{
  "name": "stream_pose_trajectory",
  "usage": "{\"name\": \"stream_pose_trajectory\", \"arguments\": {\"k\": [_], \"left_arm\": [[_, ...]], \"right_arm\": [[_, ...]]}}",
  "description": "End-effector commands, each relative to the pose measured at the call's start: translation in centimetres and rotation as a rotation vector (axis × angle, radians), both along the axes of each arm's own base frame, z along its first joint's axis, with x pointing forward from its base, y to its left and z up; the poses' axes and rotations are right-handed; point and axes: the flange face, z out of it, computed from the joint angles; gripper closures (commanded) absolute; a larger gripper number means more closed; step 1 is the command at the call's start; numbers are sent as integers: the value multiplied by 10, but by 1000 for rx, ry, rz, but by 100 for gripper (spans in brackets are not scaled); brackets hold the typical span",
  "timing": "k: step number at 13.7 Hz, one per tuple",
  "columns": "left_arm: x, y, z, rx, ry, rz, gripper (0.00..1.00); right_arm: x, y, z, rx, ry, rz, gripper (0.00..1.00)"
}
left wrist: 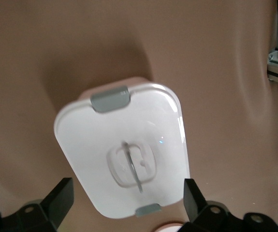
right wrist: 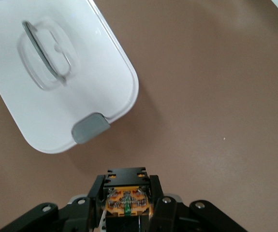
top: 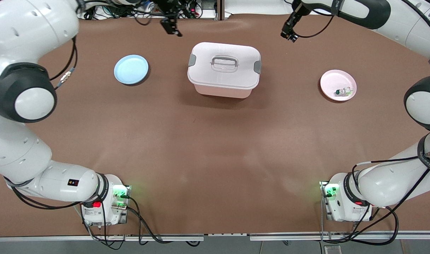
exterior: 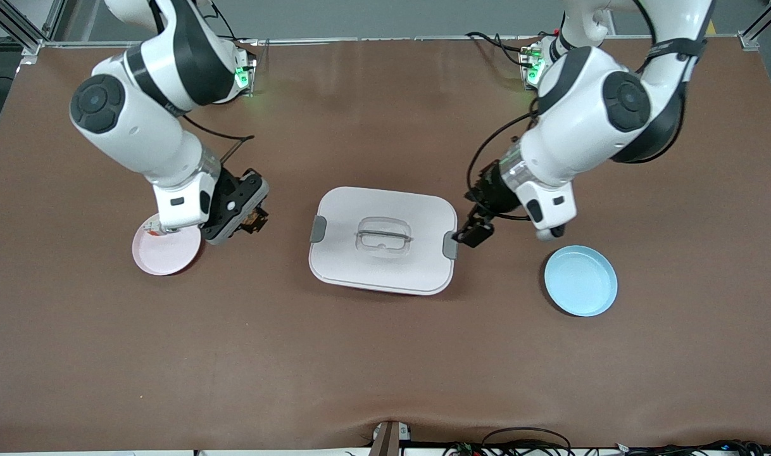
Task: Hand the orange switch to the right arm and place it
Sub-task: 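Open the left gripper and pull it back while the right gripper withdraws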
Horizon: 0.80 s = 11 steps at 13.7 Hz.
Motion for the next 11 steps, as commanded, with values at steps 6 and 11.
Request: {"name": "stream_pose_trajectory", "arguments": {"k": [6, 11], "left_arm": [[-7, 106, -14, 160, -152, -495, 0], [6, 147, -22, 310, -264, -997, 0]], "right_arm": [[10, -63, -32, -93, 0, 230, 100], [9, -104, -61, -130, 17, 362, 100]]}}
